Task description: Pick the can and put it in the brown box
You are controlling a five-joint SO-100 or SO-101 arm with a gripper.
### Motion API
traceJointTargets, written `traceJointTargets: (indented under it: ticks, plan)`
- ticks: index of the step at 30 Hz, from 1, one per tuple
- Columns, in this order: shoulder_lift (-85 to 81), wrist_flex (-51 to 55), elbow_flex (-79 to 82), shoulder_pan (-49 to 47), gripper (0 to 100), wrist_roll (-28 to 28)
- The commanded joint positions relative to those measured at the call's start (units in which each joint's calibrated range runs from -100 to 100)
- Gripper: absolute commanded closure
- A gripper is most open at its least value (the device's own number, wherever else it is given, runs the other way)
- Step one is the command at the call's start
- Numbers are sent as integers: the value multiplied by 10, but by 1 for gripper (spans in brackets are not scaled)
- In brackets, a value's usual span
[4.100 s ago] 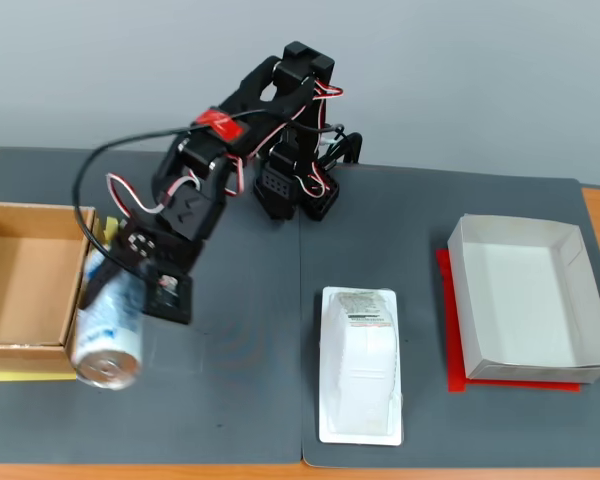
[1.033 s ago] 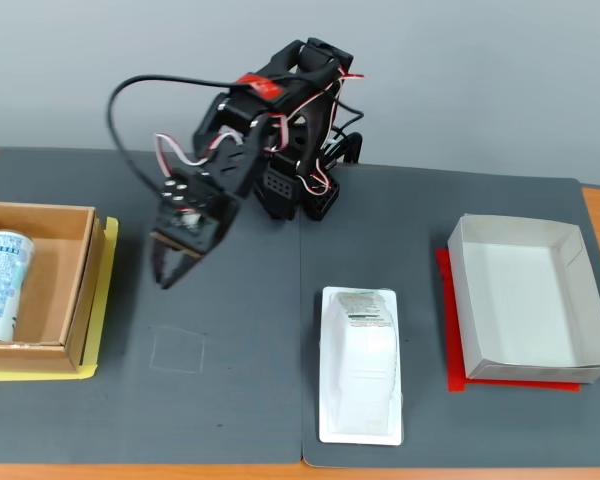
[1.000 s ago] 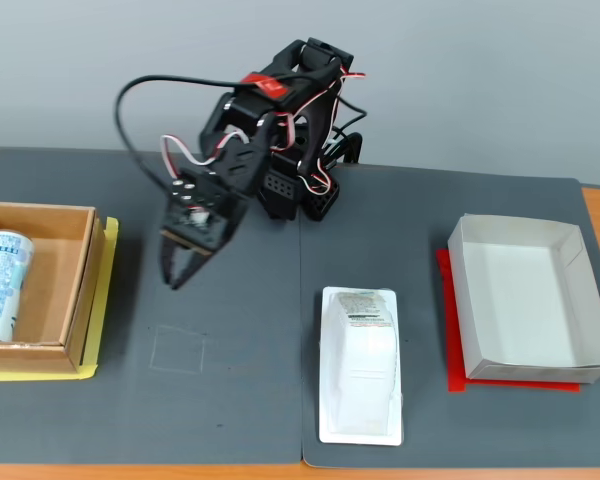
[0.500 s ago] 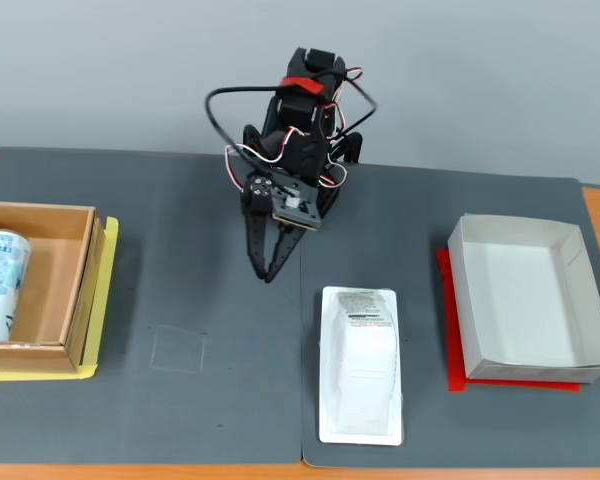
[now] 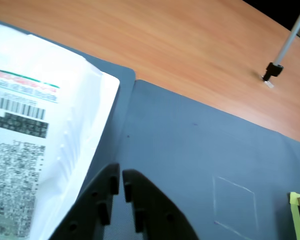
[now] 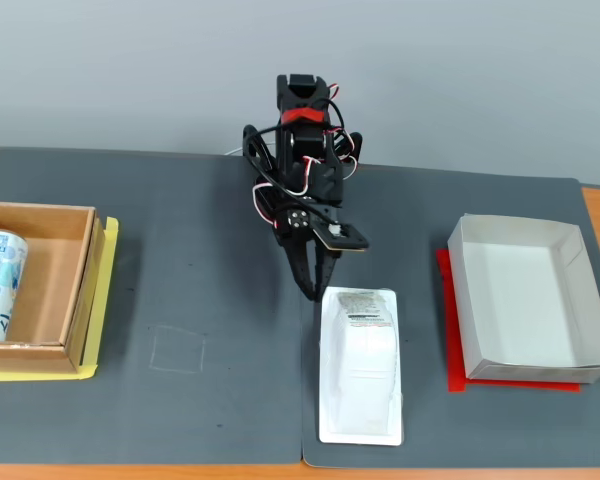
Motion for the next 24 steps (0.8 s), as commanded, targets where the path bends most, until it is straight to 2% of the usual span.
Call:
traceJointTargets:
  ticks: [1, 9, 15, 22, 24]
  plan:
    - [-21, -2, 23, -3, 99, -4]
    - [-19, 109, 23, 4, 99, -48]
    - [-19, 175, 2, 7, 99, -57]
    - [-19, 327, -44, 22, 99, -59]
    - [-19, 340, -48, 26, 99, -61]
